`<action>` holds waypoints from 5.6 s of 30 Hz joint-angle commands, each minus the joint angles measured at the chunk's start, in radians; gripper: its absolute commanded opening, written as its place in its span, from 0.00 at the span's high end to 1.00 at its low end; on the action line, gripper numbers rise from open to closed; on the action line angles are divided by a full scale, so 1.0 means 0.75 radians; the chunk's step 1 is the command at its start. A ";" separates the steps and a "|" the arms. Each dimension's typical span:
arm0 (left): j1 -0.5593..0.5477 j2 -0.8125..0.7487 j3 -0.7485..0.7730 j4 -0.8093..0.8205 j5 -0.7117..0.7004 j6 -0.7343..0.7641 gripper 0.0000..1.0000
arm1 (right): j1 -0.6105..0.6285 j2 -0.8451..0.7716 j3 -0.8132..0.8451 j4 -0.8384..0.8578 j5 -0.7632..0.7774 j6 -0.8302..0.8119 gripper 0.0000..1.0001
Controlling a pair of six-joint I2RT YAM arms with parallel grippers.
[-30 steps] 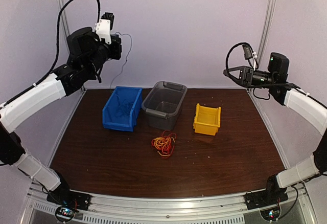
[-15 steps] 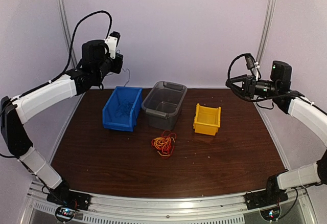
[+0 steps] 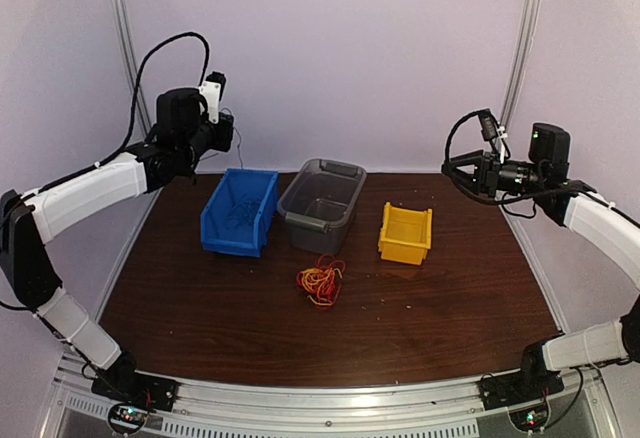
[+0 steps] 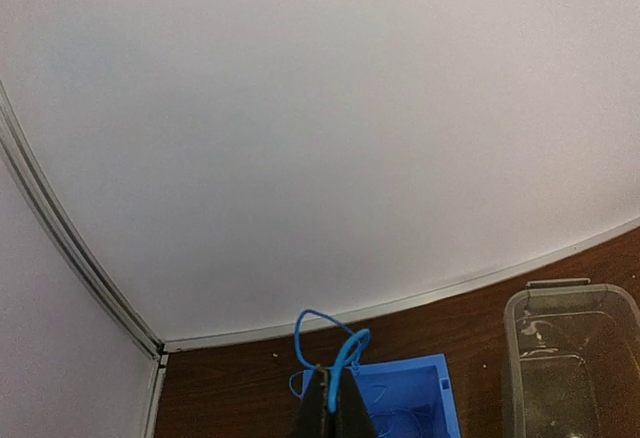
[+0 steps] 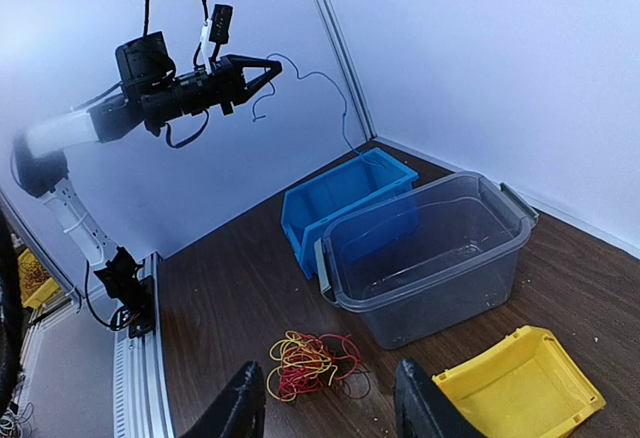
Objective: Untangle the cables
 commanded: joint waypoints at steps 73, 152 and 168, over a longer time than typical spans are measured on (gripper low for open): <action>0.033 0.269 -0.042 0.042 0.182 -0.240 0.51 | 0.007 -0.042 -0.072 0.006 0.075 -0.060 0.53; -0.421 0.356 -0.784 0.692 0.747 -0.792 0.36 | 1.134 0.858 0.165 -0.170 1.366 -1.305 0.95; -0.562 -0.215 -1.150 1.139 0.709 -0.426 0.30 | 1.105 0.511 0.678 -0.650 1.077 -0.981 1.00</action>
